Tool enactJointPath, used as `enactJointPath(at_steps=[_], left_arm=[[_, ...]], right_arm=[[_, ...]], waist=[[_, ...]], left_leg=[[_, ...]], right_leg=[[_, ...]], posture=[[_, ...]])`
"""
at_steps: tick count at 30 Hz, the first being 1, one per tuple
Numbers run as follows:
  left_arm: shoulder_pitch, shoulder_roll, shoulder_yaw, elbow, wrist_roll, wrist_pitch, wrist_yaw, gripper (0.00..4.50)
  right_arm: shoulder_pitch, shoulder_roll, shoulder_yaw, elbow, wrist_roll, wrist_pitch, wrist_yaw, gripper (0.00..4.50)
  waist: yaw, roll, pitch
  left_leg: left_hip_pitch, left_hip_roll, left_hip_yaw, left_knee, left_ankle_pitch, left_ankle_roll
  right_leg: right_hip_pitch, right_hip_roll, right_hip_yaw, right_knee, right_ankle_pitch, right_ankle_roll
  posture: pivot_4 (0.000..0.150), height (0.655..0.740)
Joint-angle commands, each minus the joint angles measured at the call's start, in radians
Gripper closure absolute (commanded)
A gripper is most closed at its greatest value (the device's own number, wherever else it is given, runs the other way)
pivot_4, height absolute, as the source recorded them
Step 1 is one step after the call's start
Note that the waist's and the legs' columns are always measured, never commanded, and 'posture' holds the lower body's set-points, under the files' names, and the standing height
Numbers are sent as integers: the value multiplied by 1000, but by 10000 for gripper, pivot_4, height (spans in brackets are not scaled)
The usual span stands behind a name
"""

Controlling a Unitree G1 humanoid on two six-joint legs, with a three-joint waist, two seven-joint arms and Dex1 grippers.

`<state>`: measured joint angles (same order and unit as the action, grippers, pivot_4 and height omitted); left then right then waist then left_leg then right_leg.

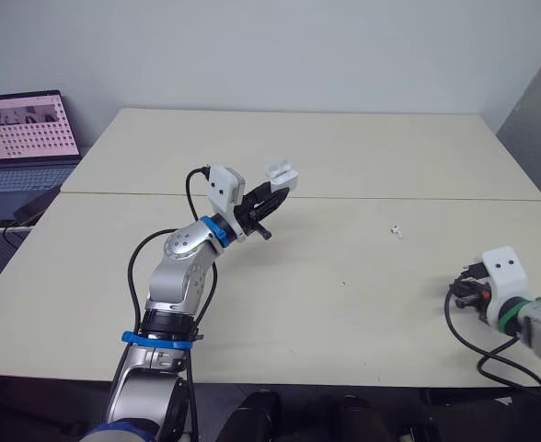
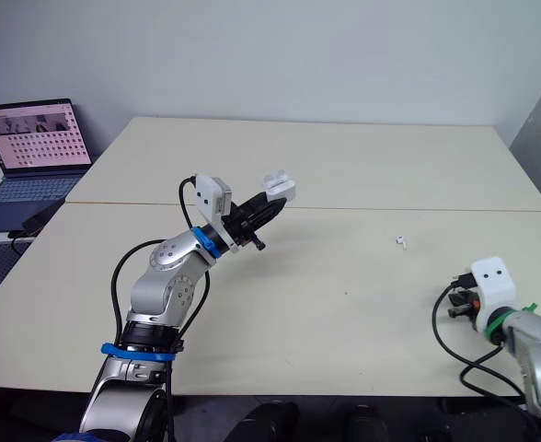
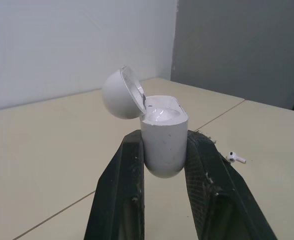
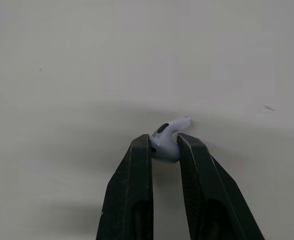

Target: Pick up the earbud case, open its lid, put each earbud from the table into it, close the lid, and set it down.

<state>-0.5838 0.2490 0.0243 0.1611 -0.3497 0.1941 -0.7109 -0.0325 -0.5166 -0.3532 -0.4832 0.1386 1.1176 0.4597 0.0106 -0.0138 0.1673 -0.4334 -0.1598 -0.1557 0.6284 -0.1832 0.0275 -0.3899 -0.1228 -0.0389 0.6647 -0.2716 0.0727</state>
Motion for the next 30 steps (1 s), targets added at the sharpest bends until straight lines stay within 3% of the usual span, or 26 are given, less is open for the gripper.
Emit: enactJointPath(at_steps=[1, 5, 11, 18, 25, 30], left_arm=[[-28, 3, 0, -27, -8, -7, -8, 37670], [-26, 2, -4, -26, -7, -9, -13, 37670], [-31, 2, -2, -17, -4, -12, -19, 37670], [-14, 7, 7, -25, -5, -13, -19, 37670], [-9, 5, 8, -20, -4, -18, -17, 37670], [-22, -5, 0, 1, 0, -32, -25, 37670]], right_arm=[[-19, 76, -46, -134, -8, 95, -112, 41027], [6, 163, -13, -203, -4, 142, -177, 41027], [7, 146, -6, -227, 37, 163, -155, 20204], [-116, 55, -125, -256, 138, 203, -75, 20204], [-168, -172, -138, -185, 227, 153, 73, 20204], [45, -536, 58, 34, 94, -461, 472, 20204]], waist=[[1, 0, 0], [0, 0, 0], [-4, 1, 0], [-7, 1, 0], [-7, 1, 0], [-8, 0, 0]], left_leg=[[0, 0, 0, 0, 0, 0], [0, 0, -1, 0, 0, 0], [0, -1, 0, 0, 0, 0], [1, -1, 0, 0, 0, 0], [0, -1, 0, 0, 0, 0], [0, -1, 0, 0, 0, 1]], right_leg=[[0, 0, 0, 0, 0, 0], [0, 0, 0, 0, 0, 0], [0, 0, 0, 0, 0, 0], [0, 0, 0, 0, 0, 0], [1, 0, -1, -1, 0, 0], [2, 0, -2, -2, 0, 1]], posture=[[1500, 7400], [1500, 7400], [1500, 7400], [1500, 7400], [1500, 7400], [1500, 7400]])
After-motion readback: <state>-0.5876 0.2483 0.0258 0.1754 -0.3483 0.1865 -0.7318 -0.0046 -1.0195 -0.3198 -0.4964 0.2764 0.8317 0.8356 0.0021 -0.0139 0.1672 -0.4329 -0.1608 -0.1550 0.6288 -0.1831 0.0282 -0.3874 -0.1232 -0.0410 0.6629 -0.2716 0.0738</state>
